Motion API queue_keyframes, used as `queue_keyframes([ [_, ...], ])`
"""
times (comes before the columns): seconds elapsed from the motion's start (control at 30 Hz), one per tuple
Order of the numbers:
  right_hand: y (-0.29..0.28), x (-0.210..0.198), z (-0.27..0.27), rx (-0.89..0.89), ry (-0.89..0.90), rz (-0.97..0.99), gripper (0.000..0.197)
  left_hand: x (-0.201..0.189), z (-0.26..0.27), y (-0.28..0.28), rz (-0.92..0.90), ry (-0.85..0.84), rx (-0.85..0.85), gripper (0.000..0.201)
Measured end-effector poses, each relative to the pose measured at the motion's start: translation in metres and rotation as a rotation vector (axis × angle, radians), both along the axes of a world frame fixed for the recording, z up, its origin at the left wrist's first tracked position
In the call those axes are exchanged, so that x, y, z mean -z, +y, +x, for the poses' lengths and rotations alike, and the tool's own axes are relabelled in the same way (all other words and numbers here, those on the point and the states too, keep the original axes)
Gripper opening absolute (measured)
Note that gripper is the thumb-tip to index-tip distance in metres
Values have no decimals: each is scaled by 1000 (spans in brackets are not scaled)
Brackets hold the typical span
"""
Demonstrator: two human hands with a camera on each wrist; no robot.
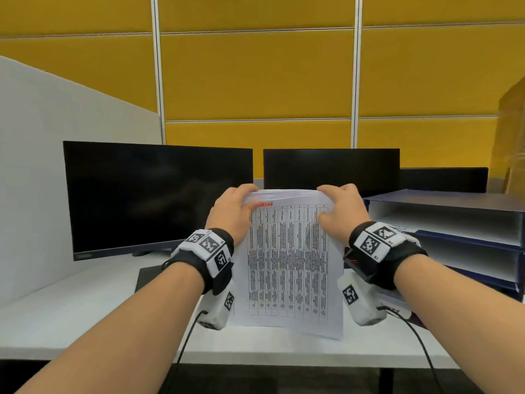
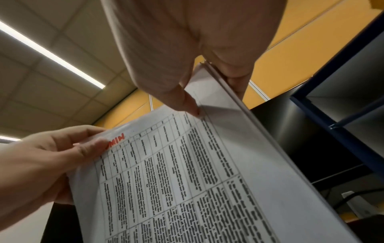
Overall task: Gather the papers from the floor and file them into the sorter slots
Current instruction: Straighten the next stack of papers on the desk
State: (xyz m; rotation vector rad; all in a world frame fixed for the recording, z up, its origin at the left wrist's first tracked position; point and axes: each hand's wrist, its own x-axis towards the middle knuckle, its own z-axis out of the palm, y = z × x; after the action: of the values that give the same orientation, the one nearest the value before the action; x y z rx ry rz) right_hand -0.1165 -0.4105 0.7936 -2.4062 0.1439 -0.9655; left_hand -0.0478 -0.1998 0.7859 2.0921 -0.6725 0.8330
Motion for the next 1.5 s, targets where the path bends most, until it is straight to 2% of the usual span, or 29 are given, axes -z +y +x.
queue_keyframes([
  [0.1, 2, -2, 0, -66, -43, 31, 58, 0, 6, 5, -38, 42, -17, 25],
  [0.17, 3, 1, 1, -112, -75, 63, 62, 0, 8, 5, 11, 54, -26, 31],
  [0.27, -1, 7, 3, -166, -145, 190, 67, -1, 9, 7, 47, 50, -17, 37],
  [0.37, -5, 12, 5, -205, -192, 380, 69, -3, 10, 10, -50, 88, 8, 38],
  [0.4, -7, 14, 7, -223, -188, 434, 63, -2, 11, 10, -95, 99, 8, 38],
  [0.5, -9, 17, 13, -267, -121, 505, 25, 3, 14, 8, -242, 141, 3, 34],
  [0.57, -10, 17, 13, -291, -72, 537, 22, 8, 16, 6, -379, 248, 77, 41],
  [0.67, -8, 18, 14, -289, -92, 544, 20, 16, 21, 1, -516, 382, 197, 49],
  [0.77, 0, 20, 15, -286, -147, 513, 32, 21, 25, -9, -515, 370, 195, 48],
  [0.87, 2, 22, 16, -274, -204, 548, 39, 18, 26, -12, -589, 358, 150, 48],
  [0.97, -1, 26, 16, -289, -102, 623, 35, 16, 29, -11, -561, 402, 154, 39],
  [1.07, 5, 23, 15, -278, -131, 521, 31, 9, 20, -20, -449, 274, 104, 26],
  [1.17, 6, 17, 16, -243, -281, 526, 31, -1, 9, -29, -539, 169, 119, 18],
  [1.23, 1, 20, 18, -223, -272, 568, 35, 2, 9, -29, -588, 237, 166, 32],
  [1.33, -11, 35, 18, -193, -159, 610, 46, 23, 19, -23, -566, 376, 167, 49],
  [1.43, -17, 48, 19, -215, -88, 623, 39, 42, 28, -22, -557, 467, 185, 73],
  [1.47, -16, 51, 19, -221, -92, 606, 37, 44, 26, -23, -555, 475, 185, 67],
  [1.5, -14, 53, 18, -224, -108, 589, 37, 43, 25, -25, -555, 464, 180, 52],
])
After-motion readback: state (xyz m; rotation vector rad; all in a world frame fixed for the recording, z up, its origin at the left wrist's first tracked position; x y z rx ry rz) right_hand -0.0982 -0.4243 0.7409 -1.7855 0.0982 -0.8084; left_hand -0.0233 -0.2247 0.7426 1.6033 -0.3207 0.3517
